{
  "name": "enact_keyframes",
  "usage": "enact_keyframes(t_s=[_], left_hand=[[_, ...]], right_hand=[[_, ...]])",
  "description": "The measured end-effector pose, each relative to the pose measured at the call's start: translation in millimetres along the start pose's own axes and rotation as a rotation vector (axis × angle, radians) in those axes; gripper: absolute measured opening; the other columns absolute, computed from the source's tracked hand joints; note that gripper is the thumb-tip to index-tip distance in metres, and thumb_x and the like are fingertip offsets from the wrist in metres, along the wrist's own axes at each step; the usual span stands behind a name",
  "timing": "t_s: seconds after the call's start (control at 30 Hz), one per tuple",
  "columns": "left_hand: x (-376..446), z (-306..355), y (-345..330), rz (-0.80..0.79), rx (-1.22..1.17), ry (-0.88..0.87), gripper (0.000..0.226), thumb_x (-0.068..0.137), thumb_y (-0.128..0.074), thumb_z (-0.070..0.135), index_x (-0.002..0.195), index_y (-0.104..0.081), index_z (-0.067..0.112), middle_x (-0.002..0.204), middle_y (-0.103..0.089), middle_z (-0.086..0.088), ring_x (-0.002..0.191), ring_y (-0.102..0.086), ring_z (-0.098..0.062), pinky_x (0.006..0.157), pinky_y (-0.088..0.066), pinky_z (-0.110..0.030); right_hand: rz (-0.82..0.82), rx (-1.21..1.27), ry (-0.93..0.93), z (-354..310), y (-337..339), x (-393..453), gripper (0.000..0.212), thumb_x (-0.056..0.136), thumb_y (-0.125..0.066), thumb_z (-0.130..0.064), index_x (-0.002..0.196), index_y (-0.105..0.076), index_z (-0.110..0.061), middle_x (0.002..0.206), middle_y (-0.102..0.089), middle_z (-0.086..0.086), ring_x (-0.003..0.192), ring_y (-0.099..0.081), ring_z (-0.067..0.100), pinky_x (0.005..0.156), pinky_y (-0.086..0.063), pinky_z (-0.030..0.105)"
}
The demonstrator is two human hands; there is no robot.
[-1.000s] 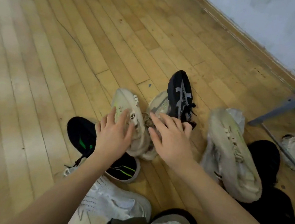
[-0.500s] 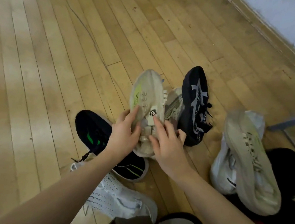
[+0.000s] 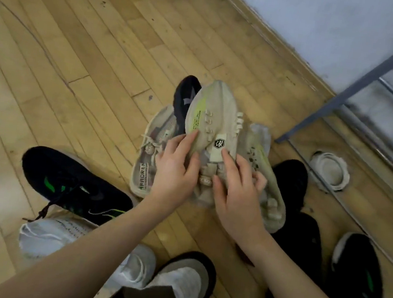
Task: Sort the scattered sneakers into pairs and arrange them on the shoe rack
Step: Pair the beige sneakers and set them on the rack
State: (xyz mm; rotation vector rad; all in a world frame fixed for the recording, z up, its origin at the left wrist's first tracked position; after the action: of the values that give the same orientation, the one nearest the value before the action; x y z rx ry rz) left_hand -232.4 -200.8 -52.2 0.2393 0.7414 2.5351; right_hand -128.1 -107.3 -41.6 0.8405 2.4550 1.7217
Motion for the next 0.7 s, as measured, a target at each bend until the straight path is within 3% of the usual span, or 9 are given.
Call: enact_keyframes(t_s=[0.17, 0.3, 0.4, 0.47, 0.57, 0.7], left_hand=[[-12.0, 13.7, -52.2, -0.111, 0.171, -0.066, 0.049, 0.095, -0.027, 0.036, 0.140, -0.038, 0.021, 0.138, -0.043, -0.007, 0.124, -0.041, -0.022, 0.101, -0.021, -0.035], [-20.2, -7.1, -81.2, -0.351, 0.364, 0.059, 0.057, 0.095, -0.019, 0.053, 0.147, -0.009, 0.032, 0.153, -0.017, -0.014, 0.137, -0.019, -0.030, 0.109, -0.012, -0.046], [-27.8, -5.4, -79.8, -0.386, 0.314, -0.017, 0.066, 0.087, -0.018, 0.068, 0.144, 0.007, 0.044, 0.155, -0.006, -0.015, 0.141, -0.008, -0.030, 0.110, -0.011, -0.049], [-34.4, 1.4, -78.6, -0.393, 0.313, -0.081, 0.074, 0.079, -0.021, 0.075, 0.141, 0.009, 0.048, 0.156, 0.001, -0.014, 0.142, -0.008, -0.031, 0.108, -0.016, -0.051], [-46.7, 6.8, -82.5, -0.360, 0.522, -0.240, 0.087, 0.073, -0.033, 0.082, 0.145, 0.000, 0.045, 0.156, -0.002, -0.014, 0.134, -0.027, -0.041, 0.099, -0.033, -0.054], [-53.3, -0.4, -87.8, -0.325, 0.673, -0.321, 0.088, 0.074, -0.041, 0.079, 0.146, -0.007, 0.042, 0.154, -0.015, -0.014, 0.113, -0.047, -0.045, 0.081, -0.048, -0.052]], right_hand=[[-0.164, -0.034, -0.133, 49.7, 7.8, -26.7, 0.052, 0.096, -0.029, -0.043, 0.141, -0.038, -0.018, 0.132, -0.052, 0.002, 0.121, -0.044, 0.016, 0.097, -0.022, 0.034], [-0.216, -0.045, -0.204, 86.8, 13.9, -42.2, 0.051, 0.094, -0.027, -0.047, 0.141, -0.036, -0.030, 0.142, -0.041, -0.002, 0.126, -0.038, 0.022, 0.101, -0.020, 0.038], [-0.301, 0.003, -0.238, 103.3, 10.6, -53.2, 0.053, 0.091, -0.028, -0.058, 0.143, -0.026, -0.044, 0.152, -0.023, -0.004, 0.136, -0.024, 0.025, 0.107, -0.015, 0.043], [-0.360, 0.061, -0.241, 106.0, 7.5, -56.5, 0.056, 0.090, -0.034, -0.062, 0.142, -0.017, -0.051, 0.156, -0.011, -0.003, 0.140, -0.015, 0.025, 0.110, -0.013, 0.045], [-0.411, 0.121, -0.206, 105.9, 6.3, -57.2, 0.067, 0.086, -0.049, -0.059, 0.139, -0.009, -0.058, 0.156, 0.001, -0.005, 0.141, -0.010, 0.026, 0.113, -0.016, 0.046], [-0.393, 0.091, -0.168, 106.3, 3.5, -57.9, 0.064, 0.087, -0.053, -0.053, 0.139, -0.016, -0.056, 0.157, -0.001, 0.003, 0.139, -0.014, 0.031, 0.111, -0.020, 0.049]])
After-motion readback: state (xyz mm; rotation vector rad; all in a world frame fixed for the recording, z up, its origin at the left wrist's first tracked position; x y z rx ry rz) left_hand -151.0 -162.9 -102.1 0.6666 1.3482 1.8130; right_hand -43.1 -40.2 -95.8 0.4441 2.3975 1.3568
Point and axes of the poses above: each hand's wrist, its own x-axis towards the middle knuckle, its own y-axis out of the back of the hand, z = x × y, the point moved 6 cm from there along x, towards the middle knuckle
